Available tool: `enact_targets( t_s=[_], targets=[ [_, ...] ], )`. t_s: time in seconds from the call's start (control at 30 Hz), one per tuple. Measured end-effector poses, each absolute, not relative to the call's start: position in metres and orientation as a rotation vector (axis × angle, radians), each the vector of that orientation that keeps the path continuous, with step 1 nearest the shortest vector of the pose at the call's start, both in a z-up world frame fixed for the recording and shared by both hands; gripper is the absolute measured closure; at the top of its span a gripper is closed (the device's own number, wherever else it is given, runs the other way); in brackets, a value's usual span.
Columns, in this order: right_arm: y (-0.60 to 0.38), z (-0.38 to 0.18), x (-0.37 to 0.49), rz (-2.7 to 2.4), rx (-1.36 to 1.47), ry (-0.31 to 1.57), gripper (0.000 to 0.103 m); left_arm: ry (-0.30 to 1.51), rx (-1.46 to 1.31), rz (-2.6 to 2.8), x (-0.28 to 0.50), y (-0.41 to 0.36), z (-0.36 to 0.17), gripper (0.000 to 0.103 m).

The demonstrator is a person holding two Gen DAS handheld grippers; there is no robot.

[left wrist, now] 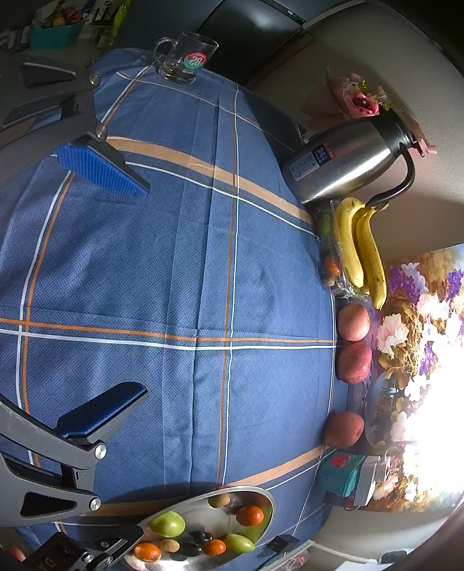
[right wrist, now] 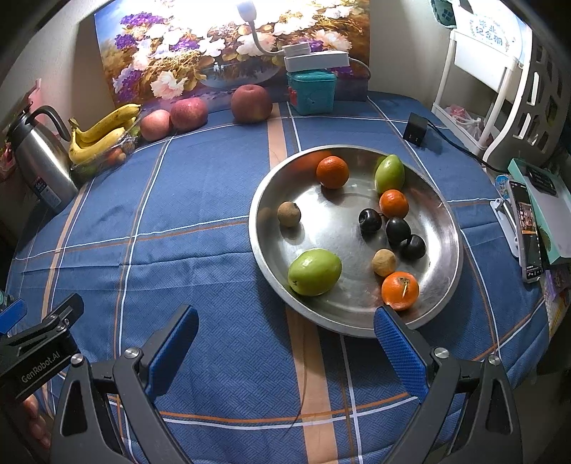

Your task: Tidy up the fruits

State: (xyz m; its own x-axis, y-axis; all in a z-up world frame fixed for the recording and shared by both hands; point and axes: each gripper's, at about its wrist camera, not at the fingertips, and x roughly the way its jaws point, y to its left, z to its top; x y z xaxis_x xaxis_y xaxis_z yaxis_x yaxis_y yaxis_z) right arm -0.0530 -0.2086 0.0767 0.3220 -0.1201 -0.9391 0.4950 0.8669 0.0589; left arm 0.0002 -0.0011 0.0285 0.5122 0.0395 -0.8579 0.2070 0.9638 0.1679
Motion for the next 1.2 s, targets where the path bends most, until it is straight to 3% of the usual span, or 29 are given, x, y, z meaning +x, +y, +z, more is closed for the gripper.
enact_targets(
  t_s=[1.2],
  targets=[
    [-0.2094,0.0735,-0.0527,-0.405,0.369,1.191,0.004,1.029,0.25,-0.134,-0.0003,0.0,0.0273,0.0]
  ],
)
